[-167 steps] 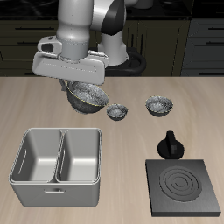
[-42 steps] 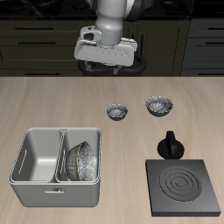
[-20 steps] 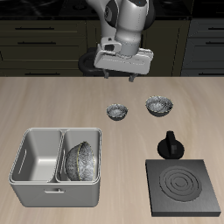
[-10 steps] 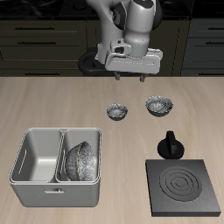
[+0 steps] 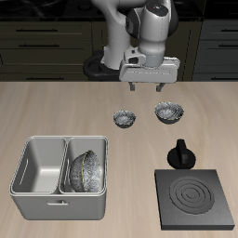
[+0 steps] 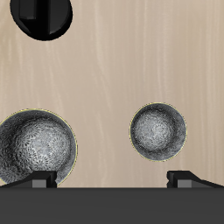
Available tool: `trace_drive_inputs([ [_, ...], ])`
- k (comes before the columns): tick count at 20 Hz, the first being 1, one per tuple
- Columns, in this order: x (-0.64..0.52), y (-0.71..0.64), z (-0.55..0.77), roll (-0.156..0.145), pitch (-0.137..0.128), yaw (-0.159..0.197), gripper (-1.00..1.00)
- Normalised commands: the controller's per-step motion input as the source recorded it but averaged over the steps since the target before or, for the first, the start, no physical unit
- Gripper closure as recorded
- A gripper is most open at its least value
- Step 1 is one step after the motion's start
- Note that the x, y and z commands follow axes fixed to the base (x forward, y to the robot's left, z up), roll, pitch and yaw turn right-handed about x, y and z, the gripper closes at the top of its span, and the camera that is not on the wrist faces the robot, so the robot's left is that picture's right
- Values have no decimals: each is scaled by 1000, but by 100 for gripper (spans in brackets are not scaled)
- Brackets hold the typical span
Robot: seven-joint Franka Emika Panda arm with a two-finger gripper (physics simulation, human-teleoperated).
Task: Turn off the stove and place the largest bowl in the left side of the drainer and the medium bowl in the right side
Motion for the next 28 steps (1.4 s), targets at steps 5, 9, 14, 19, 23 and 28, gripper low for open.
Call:
trace_drive_inputs([
  [5, -120, 267, -210, 69, 21, 0, -100],
  [9, -19, 253, -279, 39, 48, 2, -100],
  [14, -8, 125, -137, 0, 5, 9, -100],
  [19, -69, 230, -294, 10, 15, 2, -100],
  [23, 11, 154, -256, 13, 35, 13, -100],
  [28, 22, 34, -238, -36, -7, 47, -100],
])
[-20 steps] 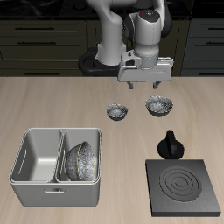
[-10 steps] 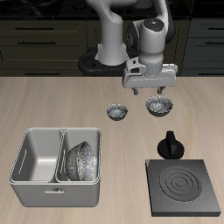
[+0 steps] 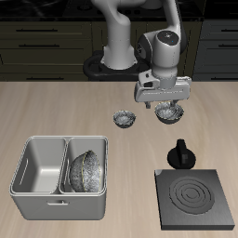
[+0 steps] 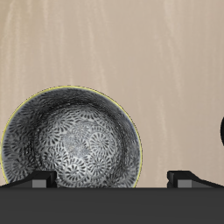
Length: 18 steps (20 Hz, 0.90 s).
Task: Turn off the stove and place the largest bowl in the left side of the drainer and the medium bowl in the right side
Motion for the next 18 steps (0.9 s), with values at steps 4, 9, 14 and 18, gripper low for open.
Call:
trace_drive_inputs([
  [4, -52, 82, -238, 11, 12, 23, -100],
  [9, -23, 27, -122, 19, 23, -3, -100],
  [14, -1, -66, -124, -5, 12, 11, -100],
  [18, 72, -299, -41, -58, 22, -28, -100],
])
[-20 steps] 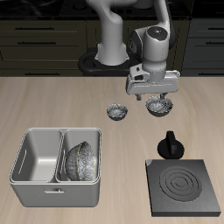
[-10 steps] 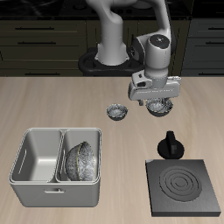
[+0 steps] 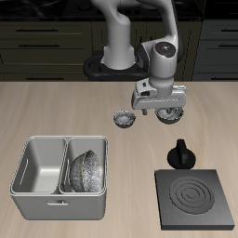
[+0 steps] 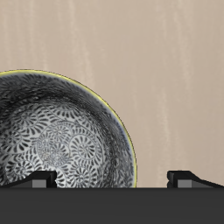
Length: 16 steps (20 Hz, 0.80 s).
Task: Turn off the stove and place the largest bowl in the left side of the drainer and the medium bowl in the right side
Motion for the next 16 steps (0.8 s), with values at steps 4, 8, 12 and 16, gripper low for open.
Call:
trace_drive_inputs([
  [4, 59, -129, -37, -39, 2, 12, -100],
  [8, 40, -30, -159, 64, 35, -32, 100],
  [12, 3, 40, -94, 32, 24, 1, 100],
  [16, 10, 64, 14, 11, 1, -2, 100],
])
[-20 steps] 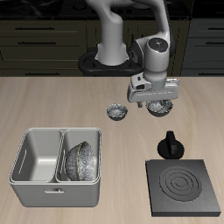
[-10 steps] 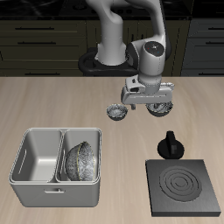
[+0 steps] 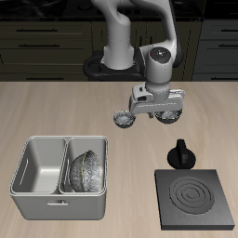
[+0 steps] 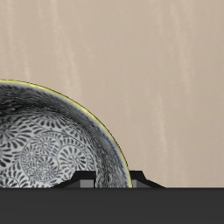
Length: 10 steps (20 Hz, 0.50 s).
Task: Turn off the stove and place the largest bowl in the left side of the drainer and the medium bowl in the right side
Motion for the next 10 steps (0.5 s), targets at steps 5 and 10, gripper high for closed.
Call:
trace_drive_inputs([
  [5, 96, -18, 121, -15, -14, 9, 100],
  [10, 161, -148, 238, -46, -14, 25, 100],
])
